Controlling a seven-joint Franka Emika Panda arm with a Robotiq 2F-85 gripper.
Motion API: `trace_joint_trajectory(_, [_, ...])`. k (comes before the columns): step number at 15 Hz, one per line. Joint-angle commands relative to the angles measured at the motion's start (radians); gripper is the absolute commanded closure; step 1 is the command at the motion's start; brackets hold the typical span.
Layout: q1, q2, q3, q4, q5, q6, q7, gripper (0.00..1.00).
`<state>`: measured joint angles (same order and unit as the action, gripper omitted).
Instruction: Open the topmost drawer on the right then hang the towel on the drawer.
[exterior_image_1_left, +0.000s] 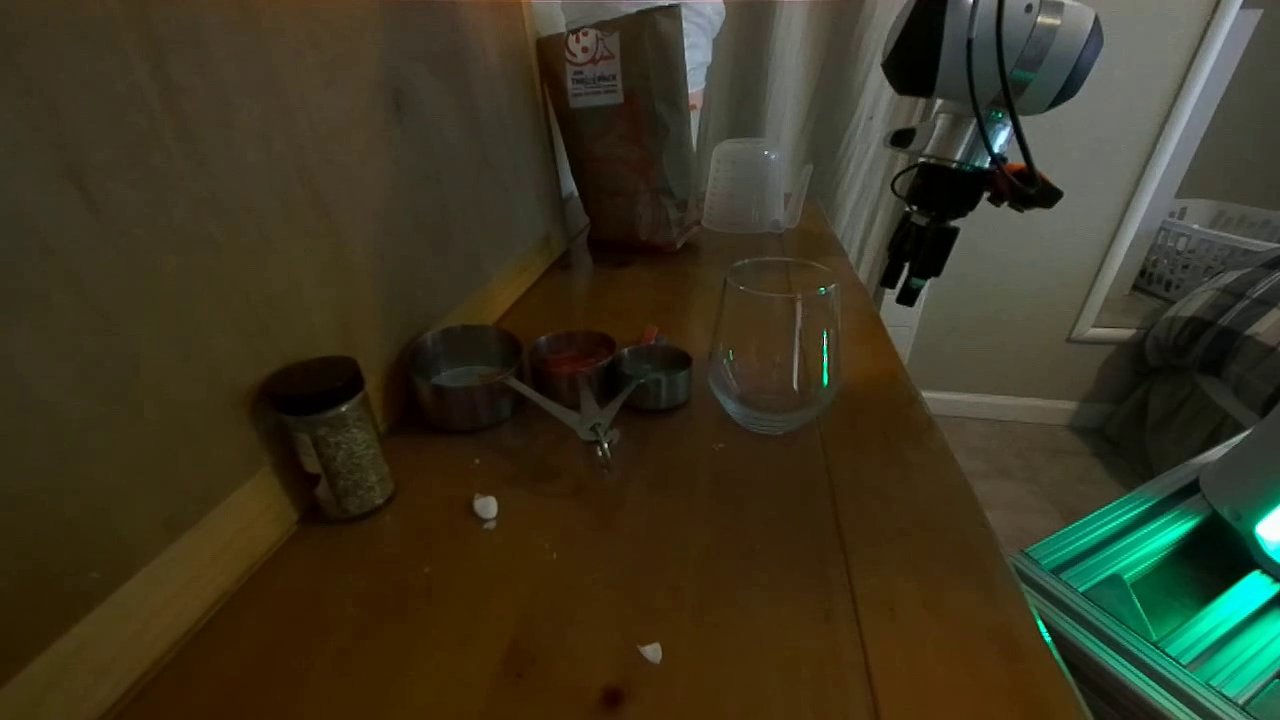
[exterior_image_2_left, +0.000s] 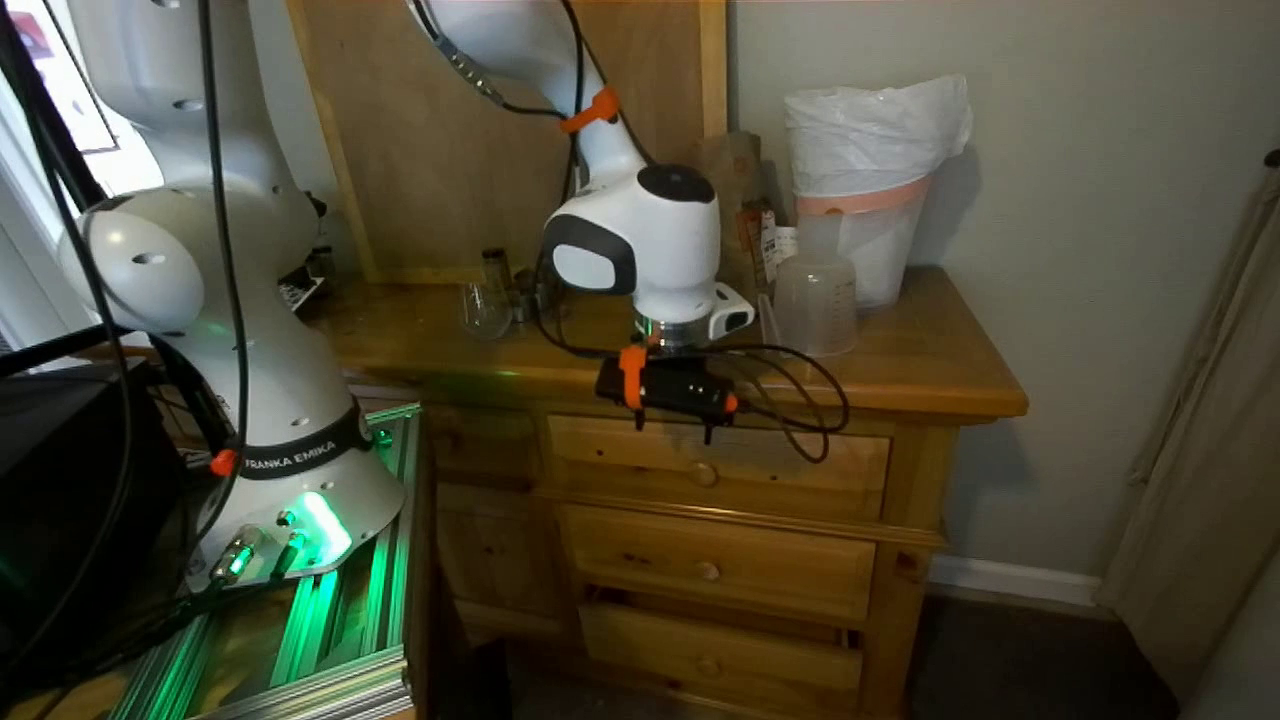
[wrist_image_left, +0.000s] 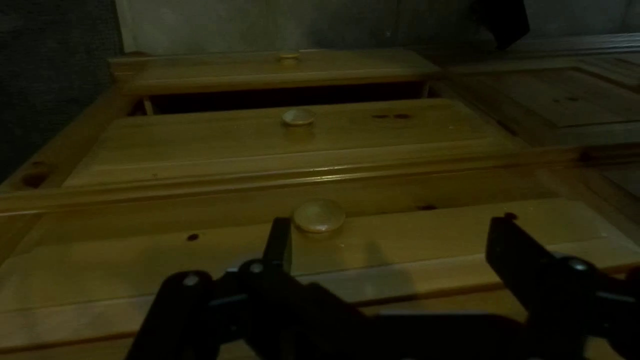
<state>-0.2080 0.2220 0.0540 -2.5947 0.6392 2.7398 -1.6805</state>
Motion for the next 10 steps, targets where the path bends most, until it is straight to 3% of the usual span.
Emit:
trace_joint_trajectory(1, [-0.079, 0.086, 0.035, 0.050, 0.129, -0.016, -0.185, 0.00])
trace_joint_trajectory(6, [-0.198, 0.180, 0.134, 0.110, 0.391, -0.073, -0.483, 0.00])
trace_joint_trajectory(10, [-0.242, 0.252, 0.166, 0.140, 0.498, -0.098, -0.639, 0.00])
